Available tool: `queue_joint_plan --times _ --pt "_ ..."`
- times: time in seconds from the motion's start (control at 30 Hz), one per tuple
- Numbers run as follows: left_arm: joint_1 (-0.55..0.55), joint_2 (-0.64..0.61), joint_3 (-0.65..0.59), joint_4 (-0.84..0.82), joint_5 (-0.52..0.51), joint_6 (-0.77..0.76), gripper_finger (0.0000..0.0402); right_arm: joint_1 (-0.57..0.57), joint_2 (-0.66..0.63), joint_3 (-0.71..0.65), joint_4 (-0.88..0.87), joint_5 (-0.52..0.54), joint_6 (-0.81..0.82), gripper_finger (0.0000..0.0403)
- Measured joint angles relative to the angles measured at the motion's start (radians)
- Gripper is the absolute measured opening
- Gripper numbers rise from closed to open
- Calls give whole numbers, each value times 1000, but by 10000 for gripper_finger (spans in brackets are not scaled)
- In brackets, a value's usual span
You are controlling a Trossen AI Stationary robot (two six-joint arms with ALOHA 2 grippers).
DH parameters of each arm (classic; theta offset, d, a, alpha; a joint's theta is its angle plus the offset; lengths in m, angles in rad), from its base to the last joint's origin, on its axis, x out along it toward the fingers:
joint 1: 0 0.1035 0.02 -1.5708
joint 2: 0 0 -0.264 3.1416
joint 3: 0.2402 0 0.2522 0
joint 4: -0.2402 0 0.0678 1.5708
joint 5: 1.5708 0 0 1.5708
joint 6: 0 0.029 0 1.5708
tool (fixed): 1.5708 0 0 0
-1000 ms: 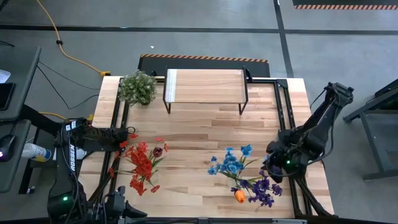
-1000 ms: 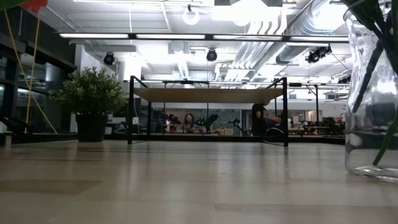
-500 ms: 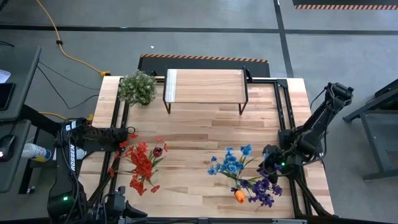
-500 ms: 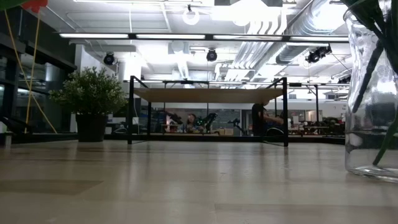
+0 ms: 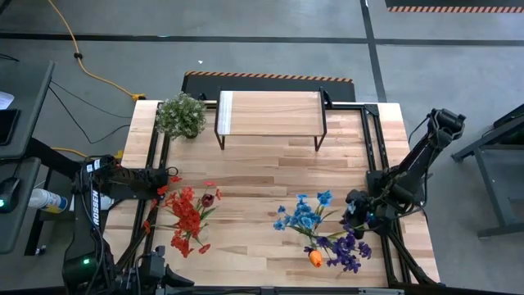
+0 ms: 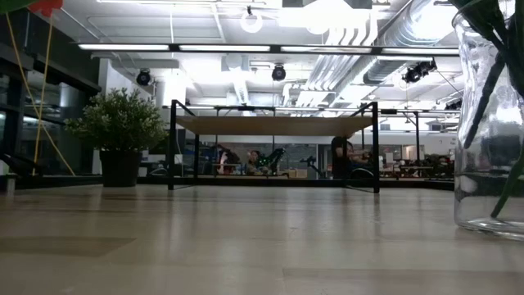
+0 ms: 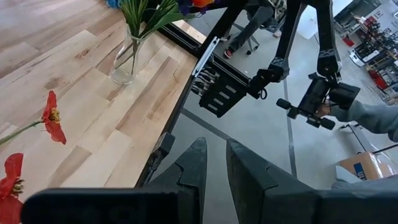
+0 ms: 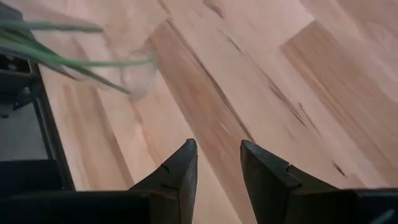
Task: Pick and place flowers into a vace then onto a shelf
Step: Put the right transparent vase with flowers on the shelf
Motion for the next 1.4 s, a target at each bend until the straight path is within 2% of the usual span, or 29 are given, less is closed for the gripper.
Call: queue_joint_plan --times 0.2,0.3,0.57,0.8,0.93,1.07,1.23,1.4 --pt "0 0 0 0 0 1 95 0 -24 0 168 112 -78 114" --pt "0 0 0 -2 -1 1 95 0 -51 0 214 136 -111 114" --pt "0 0 0 -8 0 3 95 0 -167 0 197 183 -153 114" --pt "0 0 0 -8 1 3 95 0 -317 0 59 213 -172 114" --pt "0 0 0 -8 2 3 95 0 -392 0 -65 172 -136 114" --pt "0 0 0 -8 2 2 95 0 -429 0 -214 54 -28 114" --pt "0 0 0 -8 2 2 95 0 -413 0 -297 -91 78 114" --pt "0 0 0 -8 2 2 95 0 -352 0 -318 -149 114 114"
